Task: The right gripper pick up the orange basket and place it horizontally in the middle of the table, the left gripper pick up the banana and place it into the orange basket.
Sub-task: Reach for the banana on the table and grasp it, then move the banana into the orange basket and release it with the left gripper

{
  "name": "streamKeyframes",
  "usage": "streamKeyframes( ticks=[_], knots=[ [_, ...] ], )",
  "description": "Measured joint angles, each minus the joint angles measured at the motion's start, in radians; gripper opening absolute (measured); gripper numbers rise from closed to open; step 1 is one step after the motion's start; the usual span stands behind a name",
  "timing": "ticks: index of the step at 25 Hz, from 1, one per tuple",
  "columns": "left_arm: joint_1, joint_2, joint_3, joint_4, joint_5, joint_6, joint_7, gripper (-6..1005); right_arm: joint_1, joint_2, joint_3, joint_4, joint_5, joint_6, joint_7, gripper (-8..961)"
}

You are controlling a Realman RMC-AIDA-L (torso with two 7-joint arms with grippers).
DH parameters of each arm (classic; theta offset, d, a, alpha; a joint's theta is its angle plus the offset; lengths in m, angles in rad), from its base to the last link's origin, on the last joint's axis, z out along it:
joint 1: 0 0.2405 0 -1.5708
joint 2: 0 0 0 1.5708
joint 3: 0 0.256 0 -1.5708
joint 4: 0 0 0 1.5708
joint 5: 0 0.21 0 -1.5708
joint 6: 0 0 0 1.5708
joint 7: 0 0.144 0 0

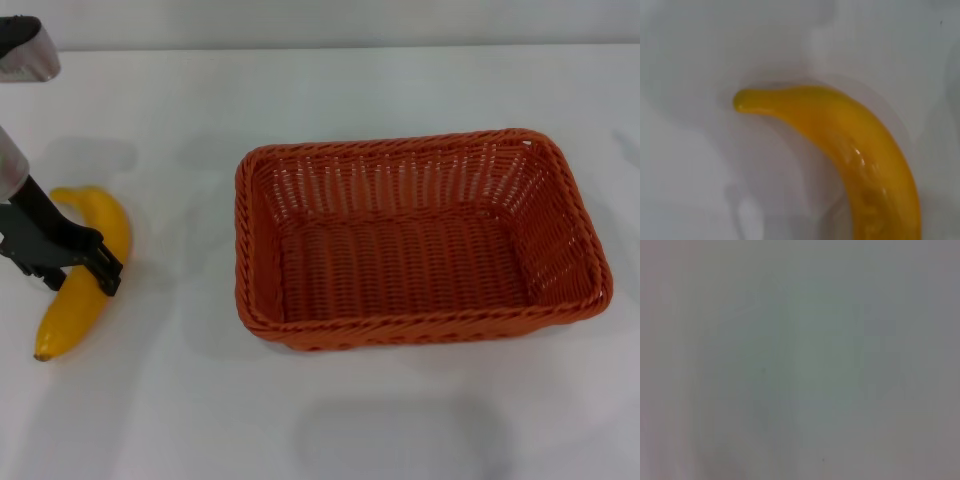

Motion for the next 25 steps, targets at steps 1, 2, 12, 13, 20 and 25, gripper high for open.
streamKeyframes(
  ticks=[1, 2, 12, 13, 20, 25],
  knots=[
    [-0.001, 0.000, 0.000, 0.003, 0.001, -0.005, 0.001, 741, 0.000, 0.000, 0.000, 0.000, 0.000, 0.001, 0.000, 681],
    [-0.001, 0.000, 0.000, 0.005, 0.003, -0.010, 0.001, 740, 0.000, 0.000, 0.000, 0.000, 0.000, 0.002, 0.000, 681],
    [-0.010, 0.010, 0.000, 0.001, 0.009, -0.057, 0.016, 510, 0.001, -0.001, 0.001, 0.010, -0.001, 0.014, -0.005, 682],
    [-0.014, 0.022, 0.000, -0.001, 0.003, -0.055, 0.021, 507, 0.001, -0.002, 0.002, 0.010, -0.001, 0.015, -0.005, 682],
    [-0.112, 0.149, 0.000, -0.020, -0.222, 0.147, 0.193, 488, 0.008, -0.008, 0.002, 0.007, -0.001, 0.015, -0.004, 681],
    [-0.216, 0.170, 0.000, -0.066, -0.337, 0.283, 0.339, 487, 0.011, -0.009, 0.000, 0.001, -0.001, 0.012, -0.005, 681]
  ],
)
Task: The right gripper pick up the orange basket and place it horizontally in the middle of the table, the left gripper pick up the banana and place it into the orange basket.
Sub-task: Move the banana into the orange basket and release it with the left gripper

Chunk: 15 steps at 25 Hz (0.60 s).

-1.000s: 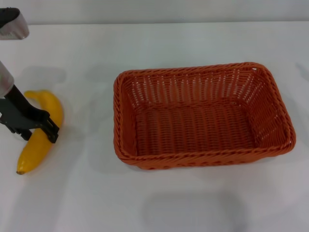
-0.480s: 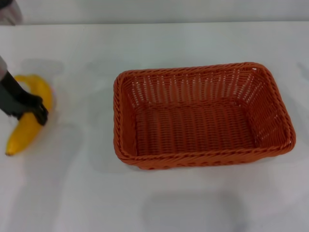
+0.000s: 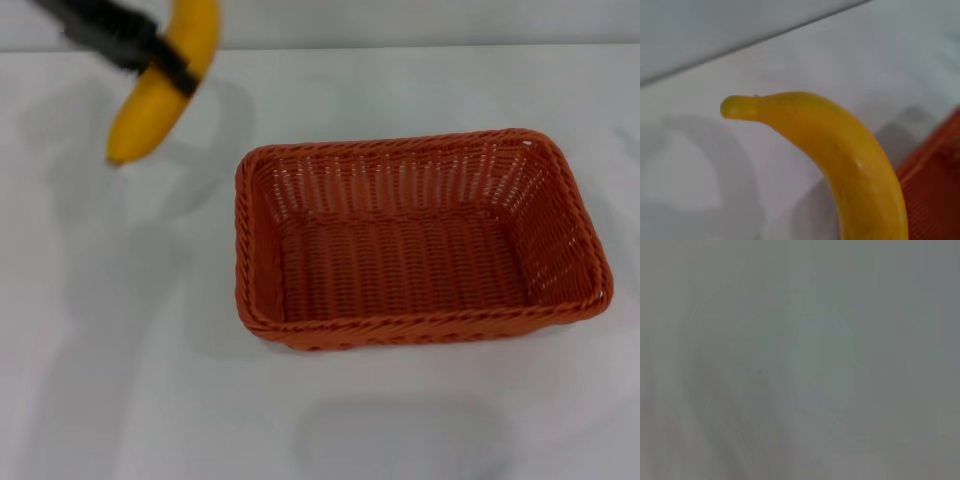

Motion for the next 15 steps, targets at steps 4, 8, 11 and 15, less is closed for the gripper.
streamKeyframes(
  ticks=[4, 8, 11, 15],
  knots=[
    [-0.082, -0.016, 0.000, 0.045, -0.005, 0.018, 0.074, 486, 0.007, 0.004, 0.000, 0.000, 0.000, -0.003, -0.001, 682],
    [-0.168, -0.080, 0.000, 0.119, 0.027, 0.005, 0.106, 493, 0.015, 0.004, -0.001, 0.007, 0.008, -0.005, -0.001, 682],
    [-0.238, -0.169, 0.000, 0.121, 0.073, -0.017, 0.154, 500, 0.012, 0.004, 0.000, 0.008, 0.024, -0.007, -0.001, 682],
    [-0.307, -0.266, 0.000, 0.130, 0.163, -0.090, 0.178, 510, 0.005, 0.003, 0.000, 0.009, 0.026, -0.009, -0.002, 681]
  ],
)
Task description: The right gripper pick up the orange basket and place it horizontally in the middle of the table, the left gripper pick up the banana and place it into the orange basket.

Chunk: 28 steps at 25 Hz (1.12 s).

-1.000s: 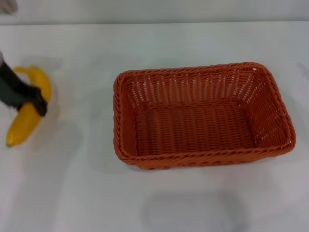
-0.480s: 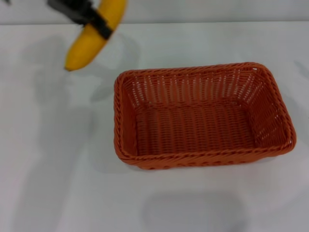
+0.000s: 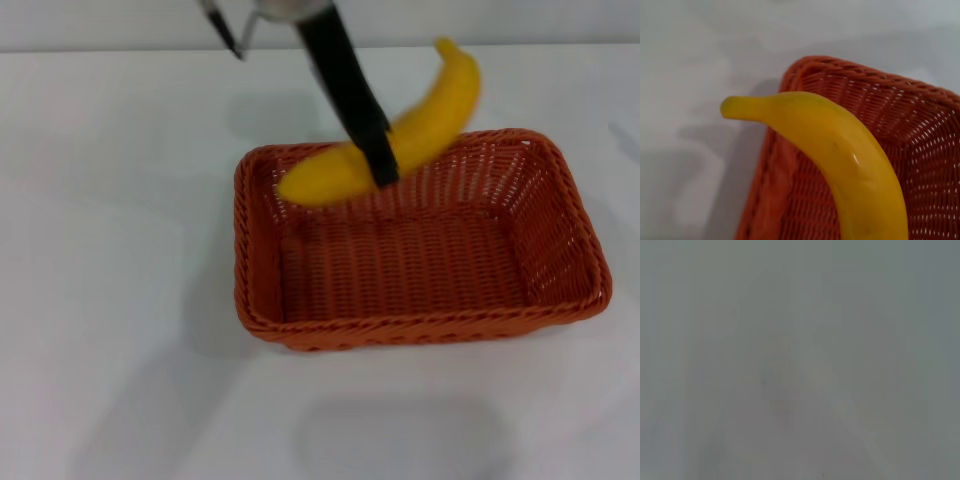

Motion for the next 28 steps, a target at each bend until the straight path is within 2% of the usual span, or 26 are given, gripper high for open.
streamKeyframes(
  ticks=[2, 5, 13, 19, 22, 26, 28],
  knots=[
    [-0.014, -0.012, 0.000, 0.072, 0.028, -0.041, -0.014, 515, -0.005, 0.001, 0.000, 0.000, 0.001, 0.000, 0.000, 681],
    [-0.023, -0.010, 0.000, 0.180, 0.037, -0.087, -0.048, 522, -0.018, 0.002, 0.001, 0.000, 0.004, -0.008, 0.000, 681],
    [-0.031, -0.014, -0.002, 0.258, 0.053, -0.097, -0.073, 542, -0.037, 0.001, 0.001, 0.001, 0.016, -0.015, 0.000, 681],
    [-0.029, -0.014, -0.002, 0.266, 0.068, -0.098, -0.077, 556, -0.037, 0.001, 0.000, 0.002, 0.017, -0.012, 0.000, 682],
    [-0.023, -0.012, -0.002, 0.254, 0.073, -0.117, -0.067, 783, -0.038, 0.001, 0.007, 0.002, 0.019, -0.009, 0.000, 682],
    [0.001, -0.010, -0.002, 0.177, 0.033, -0.154, -0.010, 856, -0.044, -0.002, 0.011, 0.002, 0.029, -0.007, -0.003, 682],
    [0.021, -0.010, -0.002, 0.114, -0.030, -0.163, 0.050, 893, -0.047, -0.002, 0.012, 0.002, 0.037, -0.006, -0.015, 682]
  ],
)
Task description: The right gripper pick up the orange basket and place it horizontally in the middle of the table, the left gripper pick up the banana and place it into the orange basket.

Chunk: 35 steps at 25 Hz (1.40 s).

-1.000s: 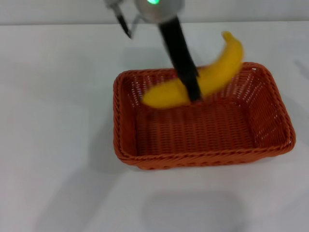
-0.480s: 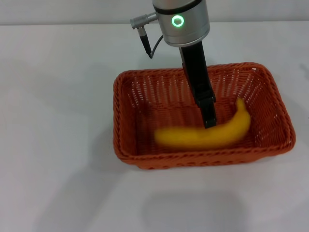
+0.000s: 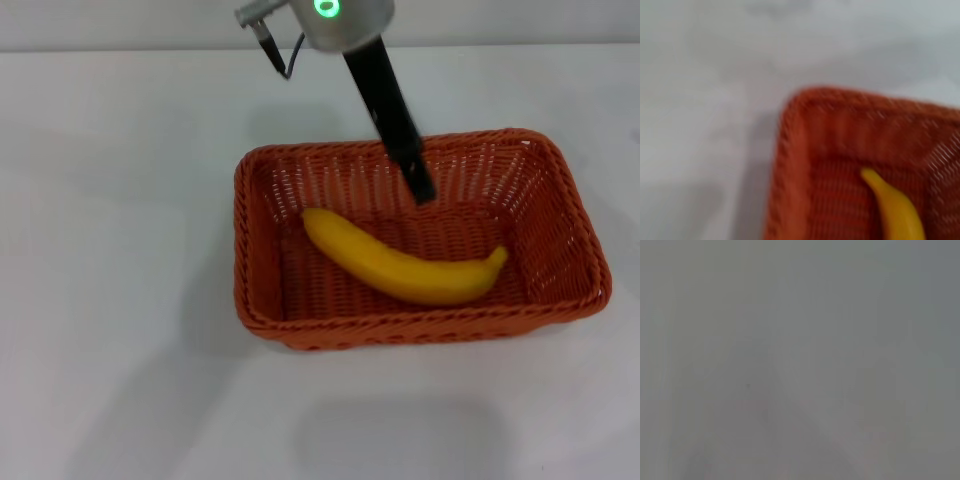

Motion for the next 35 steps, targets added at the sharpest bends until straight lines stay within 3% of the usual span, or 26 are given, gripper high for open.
streamKeyframes(
  ticks=[7, 12, 18, 26, 32, 35],
  knots=[
    [0.121, 0.001, 0.000, -0.240, -0.358, 0.040, 0.239, 893, -0.026, -0.003, 0.003, 0.078, 0.114, -0.007, -0.145, 681],
    [0.304, 0.000, 0.000, -0.399, -0.774, 0.149, 0.445, 894, -0.038, -0.002, -0.002, 0.148, 0.196, -0.010, -0.259, 682],
    [0.566, 0.003, 0.001, -0.466, -1.221, 0.244, 0.590, 894, -0.054, 0.002, -0.009, 0.146, 0.192, -0.017, -0.254, 681],
    [0.918, -0.007, 0.000, -0.451, -1.605, 0.291, 0.700, 893, -0.067, 0.009, 0.001, 0.177, 0.200, -0.024, -0.287, 682],
    [1.178, -0.008, -0.001, -0.294, -1.864, 0.281, 0.848, 894, -0.064, 0.010, 0.002, 0.242, 0.226, -0.024, -0.367, 682],
    [1.269, -0.007, -0.002, -0.194, -1.942, 0.268, 0.931, 893, -0.062, 0.010, 0.002, 0.277, 0.244, -0.020, -0.395, 682]
  ],
)
